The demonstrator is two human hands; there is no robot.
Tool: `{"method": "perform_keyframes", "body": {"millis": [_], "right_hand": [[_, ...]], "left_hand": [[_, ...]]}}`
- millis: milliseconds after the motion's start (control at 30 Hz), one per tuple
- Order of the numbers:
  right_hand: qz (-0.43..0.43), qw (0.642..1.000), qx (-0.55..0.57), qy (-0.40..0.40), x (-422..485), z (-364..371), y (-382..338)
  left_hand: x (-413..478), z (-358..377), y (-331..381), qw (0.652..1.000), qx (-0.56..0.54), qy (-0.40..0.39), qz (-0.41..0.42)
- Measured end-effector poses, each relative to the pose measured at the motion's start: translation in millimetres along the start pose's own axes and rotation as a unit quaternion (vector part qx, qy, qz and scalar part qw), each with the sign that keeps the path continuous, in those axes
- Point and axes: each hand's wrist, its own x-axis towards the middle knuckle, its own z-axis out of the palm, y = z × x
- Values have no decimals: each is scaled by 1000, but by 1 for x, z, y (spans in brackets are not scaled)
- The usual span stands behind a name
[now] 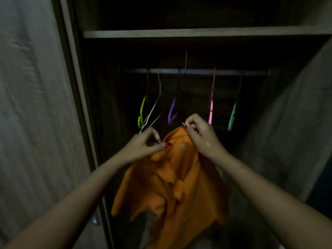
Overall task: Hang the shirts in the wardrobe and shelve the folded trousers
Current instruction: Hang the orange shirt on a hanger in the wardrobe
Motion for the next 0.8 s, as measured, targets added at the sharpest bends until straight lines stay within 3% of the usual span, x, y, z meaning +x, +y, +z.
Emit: {"method": "perform_keyframes", "body": {"millis": [133,233,300,367,400,500,600,667,800], "right_hand": [[-12,999,-26,-14,11,3,-3],[-17,998,-64,17,12,-3,1],[-7,995,-91,31,11,-9,3],[-8,995,-97,24,10,-12,1],[-18,994,-103,13,10,-13,1],[-36,986,-153,-47,8,-15,0],[-42,975,-191,-104,7,-18,5],[-23,971,-205,-118,5,-23,9],[49,951,-252,-174,-5,-37,21]], "left_hand": [[5,48,1,995,6,50,87],[4,54,1,977,82,103,168],[2,53,-3,959,179,79,207],[5,48,-7,951,226,56,202],[7,46,-4,959,199,65,193],[15,49,6,981,3,138,137],[24,49,15,970,-177,167,15],[26,42,13,971,-161,178,-17],[21,15,-8,983,18,178,44]]}}
